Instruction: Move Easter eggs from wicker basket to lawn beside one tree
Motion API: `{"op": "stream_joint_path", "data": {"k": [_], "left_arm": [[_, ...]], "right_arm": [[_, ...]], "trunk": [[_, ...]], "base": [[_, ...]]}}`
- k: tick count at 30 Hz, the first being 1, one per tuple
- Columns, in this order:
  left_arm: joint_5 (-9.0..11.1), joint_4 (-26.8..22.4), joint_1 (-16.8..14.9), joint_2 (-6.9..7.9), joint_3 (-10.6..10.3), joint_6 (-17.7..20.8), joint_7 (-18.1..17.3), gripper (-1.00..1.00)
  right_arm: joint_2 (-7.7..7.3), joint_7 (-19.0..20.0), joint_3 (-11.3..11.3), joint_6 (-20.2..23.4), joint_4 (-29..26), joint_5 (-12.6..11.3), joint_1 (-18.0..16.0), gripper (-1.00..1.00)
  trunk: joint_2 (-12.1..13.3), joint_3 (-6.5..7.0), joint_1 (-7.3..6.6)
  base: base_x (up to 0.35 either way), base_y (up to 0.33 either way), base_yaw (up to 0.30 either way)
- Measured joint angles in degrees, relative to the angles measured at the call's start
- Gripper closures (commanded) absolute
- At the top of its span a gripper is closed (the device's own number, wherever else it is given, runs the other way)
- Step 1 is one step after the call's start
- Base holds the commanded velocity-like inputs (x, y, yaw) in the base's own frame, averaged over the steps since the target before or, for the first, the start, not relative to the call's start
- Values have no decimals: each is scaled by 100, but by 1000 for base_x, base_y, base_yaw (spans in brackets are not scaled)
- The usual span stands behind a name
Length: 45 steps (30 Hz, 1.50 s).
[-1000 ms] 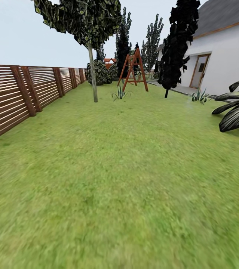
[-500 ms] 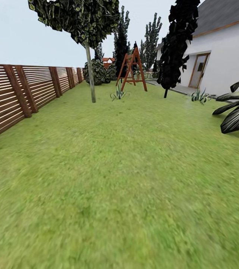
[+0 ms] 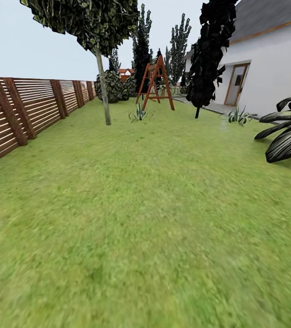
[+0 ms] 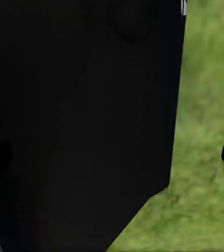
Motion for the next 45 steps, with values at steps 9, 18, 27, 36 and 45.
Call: {"op": "stream_joint_path", "data": {"k": [9, 18, 27, 36, 45], "left_arm": [[0, 0, -1, 0, 0, 0, 0, -100], [0, -1, 0, 0, 0, 0, 0, -100], [0, -1, 0, 0, 0, 0, 0, -100], [0, -1, 0, 0, 0, 0, 0, -100], [0, -1, 0, 0, 0, 0, 0, -100]], "right_arm": [[0, 6, -1, 0, 20, 0, -3, -100], [0, 2, 4, 0, 28, 0, -2, -100], [0, 0, 8, 1, 36, 0, -3, -100], [-9, -1, -15, 1, 26, 0, -4, -100], [-47, -3, -12, -6, 30, 5, -2, -100]], "trunk": [[0, -24, 0], [0, -57, 0], [0, -59, 0], [0, -60, 0], [0, -60, 0]], "base": [[336, 0, -50], [336, 0, -49], [336, 0, -3], [336, 0, 0], [336, 0, 0]]}}
